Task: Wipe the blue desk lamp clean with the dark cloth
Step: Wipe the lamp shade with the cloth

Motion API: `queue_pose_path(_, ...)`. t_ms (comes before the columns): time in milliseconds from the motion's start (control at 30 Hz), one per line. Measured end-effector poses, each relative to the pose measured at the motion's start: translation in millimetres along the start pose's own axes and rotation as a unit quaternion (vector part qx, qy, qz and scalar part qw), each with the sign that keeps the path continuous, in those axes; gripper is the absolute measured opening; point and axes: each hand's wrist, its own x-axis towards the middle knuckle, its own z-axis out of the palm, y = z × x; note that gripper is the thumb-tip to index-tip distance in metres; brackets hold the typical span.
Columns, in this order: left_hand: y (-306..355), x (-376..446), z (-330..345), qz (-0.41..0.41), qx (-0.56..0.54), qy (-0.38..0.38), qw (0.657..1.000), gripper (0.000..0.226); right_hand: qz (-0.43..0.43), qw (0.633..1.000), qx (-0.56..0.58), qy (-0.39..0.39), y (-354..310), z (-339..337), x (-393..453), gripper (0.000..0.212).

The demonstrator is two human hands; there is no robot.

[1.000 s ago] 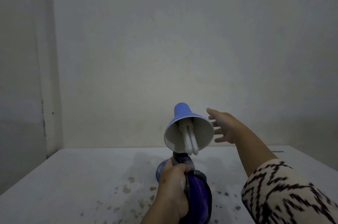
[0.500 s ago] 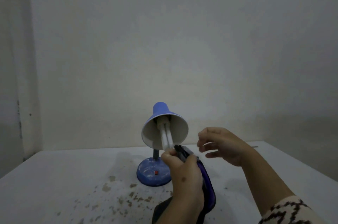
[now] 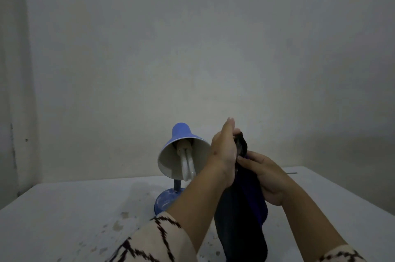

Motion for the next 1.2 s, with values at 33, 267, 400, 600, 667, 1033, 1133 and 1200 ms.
queue_pose_path(33, 4.8, 1.3, -3.5, -0.007, 0.022, -0.020, 1.000, 0.043, 0.001, 1.000, 0.006, 0.017, 0.8, -1.3, 4.2, 0.021)
queue_pose_path(267, 57.7, -9.4, -39.3, 0.074, 0.265, -0.064, 0.959, 0.032, 0.014, 0.993, 0.081, 0.080, 7.9, -3.8, 33.3, 0.022)
queue_pose_path(400, 77.7, 5.6, -66.9, 0.165, 0.292, 0.050, 0.941, 0.019, 0.009, 0.985, 0.150, 0.088, 9.2, 0.5, 56.5, 0.026)
queue_pose_path(600, 63.7, 56.9, -121.7, 0.080, 0.337, 0.177, 0.921, 0.019, -0.005, 0.981, 0.177, 0.081, 7.4, 14.2, 88.7, 0.024)
queue_pose_path(667, 48.4, 65.4, -134.3, -0.021, 0.337, 0.155, 0.928, 0.027, -0.008, 0.980, 0.183, 0.079, 7.2, 18.2, 97.0, 0.022)
queue_pose_path(1033, 22.2, 76.8, -142.7, -0.140, 0.094, -0.012, 0.986, 0.047, -0.029, 0.996, 0.066, -0.045, 2.6, 51.5, 122.9, 0.032)
queue_pose_path(1133, 18.8, 77.6, -141.0, -0.118, 0.030, -0.031, 0.992, 0.049, -0.025, 0.993, 0.040, -0.107, 0.2, 50.9, 117.8, 0.028)
queue_pose_path(1200, 15.7, 82.9, -148.4, -0.100, 0.035, -0.012, 0.994, 0.046, -0.014, 0.991, 0.041, -0.129, -1.6, 45.2, 112.7, 0.029)
